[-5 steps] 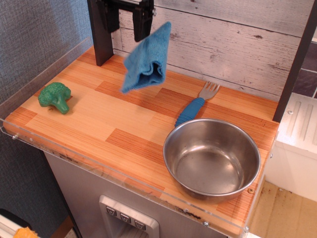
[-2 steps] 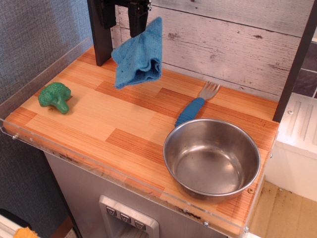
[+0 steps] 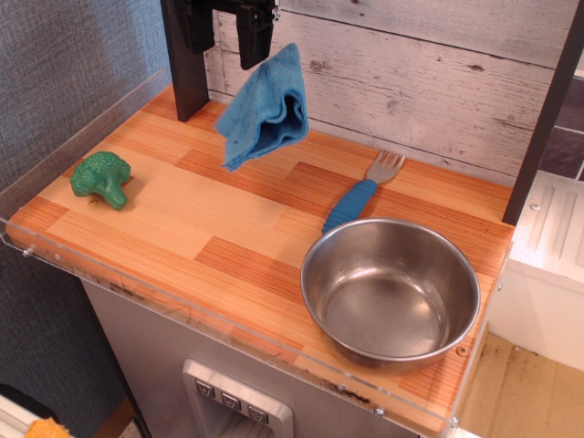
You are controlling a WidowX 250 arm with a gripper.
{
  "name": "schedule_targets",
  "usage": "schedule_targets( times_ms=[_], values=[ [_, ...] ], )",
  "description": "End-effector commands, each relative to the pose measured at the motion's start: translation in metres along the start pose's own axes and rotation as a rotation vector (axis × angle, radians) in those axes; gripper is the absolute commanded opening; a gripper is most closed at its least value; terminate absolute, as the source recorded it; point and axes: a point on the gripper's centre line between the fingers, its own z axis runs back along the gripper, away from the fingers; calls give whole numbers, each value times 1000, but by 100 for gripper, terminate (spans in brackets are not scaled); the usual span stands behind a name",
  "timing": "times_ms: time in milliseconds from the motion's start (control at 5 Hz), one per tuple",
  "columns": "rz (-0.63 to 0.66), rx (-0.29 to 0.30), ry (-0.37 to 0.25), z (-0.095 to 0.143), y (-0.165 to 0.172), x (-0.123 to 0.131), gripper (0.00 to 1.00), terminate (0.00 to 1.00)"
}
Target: Move blue cloth to the left of blue fork
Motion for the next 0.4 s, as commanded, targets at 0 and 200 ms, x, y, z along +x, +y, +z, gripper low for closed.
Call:
schedule_targets(
  times_ms=[0,200],
  values=[
    [-9,18,-42,17,-4,1,100,0],
    [-9,18,-42,17,-4,1,100,100]
  ],
)
